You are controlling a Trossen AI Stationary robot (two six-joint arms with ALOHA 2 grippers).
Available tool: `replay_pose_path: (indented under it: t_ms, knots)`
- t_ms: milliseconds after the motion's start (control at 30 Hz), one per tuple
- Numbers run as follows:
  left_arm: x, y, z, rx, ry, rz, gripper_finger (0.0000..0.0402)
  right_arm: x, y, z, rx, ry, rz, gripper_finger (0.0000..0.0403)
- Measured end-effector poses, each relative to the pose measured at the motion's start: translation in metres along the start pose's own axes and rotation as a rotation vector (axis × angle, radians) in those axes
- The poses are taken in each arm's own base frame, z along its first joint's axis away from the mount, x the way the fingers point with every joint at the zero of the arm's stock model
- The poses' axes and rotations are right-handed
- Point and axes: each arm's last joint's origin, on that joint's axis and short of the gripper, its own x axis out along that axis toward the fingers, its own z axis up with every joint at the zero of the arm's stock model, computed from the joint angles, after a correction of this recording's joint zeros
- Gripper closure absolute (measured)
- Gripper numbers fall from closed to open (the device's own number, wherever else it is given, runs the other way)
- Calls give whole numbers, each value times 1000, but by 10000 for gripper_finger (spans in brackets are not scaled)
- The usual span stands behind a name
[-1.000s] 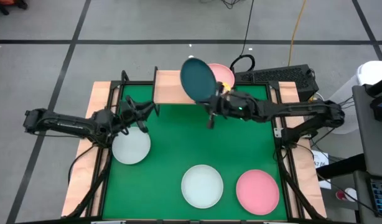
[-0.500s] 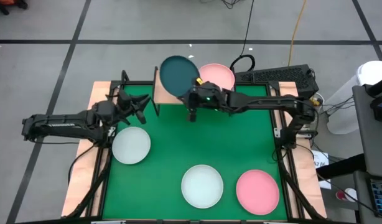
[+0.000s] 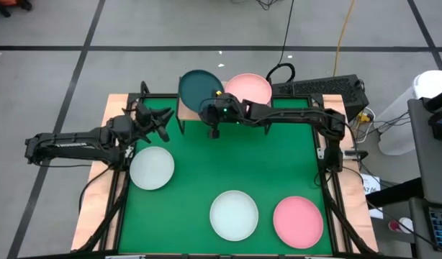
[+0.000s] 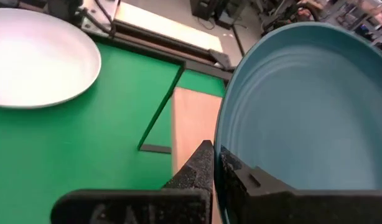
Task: Place and stack plates onto a shelf
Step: Put the dark green plate on the shelf
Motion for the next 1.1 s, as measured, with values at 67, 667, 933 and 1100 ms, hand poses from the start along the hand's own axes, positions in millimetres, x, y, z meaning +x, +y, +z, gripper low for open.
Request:
replay_pose_path:
  t_ms: [67,667,933,1100]
  knots:
    - [0,0,0,0,2,0,307,2,1,-1,0,3,2,403]
    - [0,-2,-2,-24,21,-55,307,23,5,-18,-24,40,1,403]
    - [0,-2,-2,-24,23,-57,307,23,4,-19,4,28,-10,389]
    - [0,-2,-2,-24,23,-58,307,23,4,-19,3,34,-9,379]
